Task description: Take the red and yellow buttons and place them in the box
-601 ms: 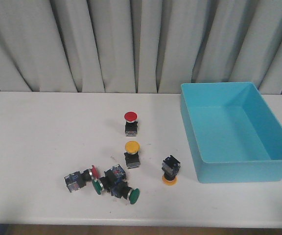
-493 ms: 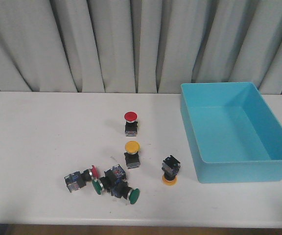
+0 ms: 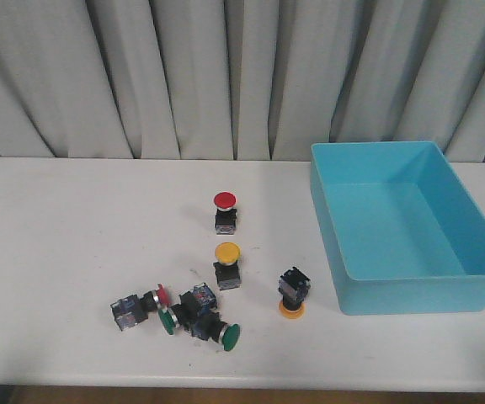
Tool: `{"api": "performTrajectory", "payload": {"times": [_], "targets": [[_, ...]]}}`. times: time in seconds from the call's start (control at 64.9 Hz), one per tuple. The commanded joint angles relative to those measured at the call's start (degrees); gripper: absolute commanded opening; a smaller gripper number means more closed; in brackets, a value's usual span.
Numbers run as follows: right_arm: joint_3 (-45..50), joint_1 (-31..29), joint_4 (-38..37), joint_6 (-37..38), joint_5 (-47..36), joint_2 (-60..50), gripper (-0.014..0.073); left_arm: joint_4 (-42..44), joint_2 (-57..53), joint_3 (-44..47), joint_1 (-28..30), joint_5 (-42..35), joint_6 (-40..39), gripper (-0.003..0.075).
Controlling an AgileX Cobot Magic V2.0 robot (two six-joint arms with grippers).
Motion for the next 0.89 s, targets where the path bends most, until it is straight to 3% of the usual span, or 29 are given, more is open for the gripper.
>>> {"api": "performTrajectory", "payload": {"times": [0.0,0.524,0.724,0.878], "targets": [[0.4,-0.4,-0.6,0.1,-4.2,-0.5,-0.0003,-0.3,-0.8,2.8,0.2,-4.6,-0.5,-0.0006],[-0.8,-0.4,-0.3,0.1,-4.0,-0.5,-0.0003,-2.2,-0.8,1.6,0.2,-6.5,-1.1,-0.0006],[-14.0,-0.4,-0.2,0.1,7.1,1.3,-0.0003,-3.7,0.3,-11.8,0.2,-4.0,-3.1,-0.0006],[-26.7,-0.4,-0.6,-1.1,15.1,9.6,-0.0003,-3.7,8.2,-26.2,0.2,6.4,-3.0,-0.0006]]}}
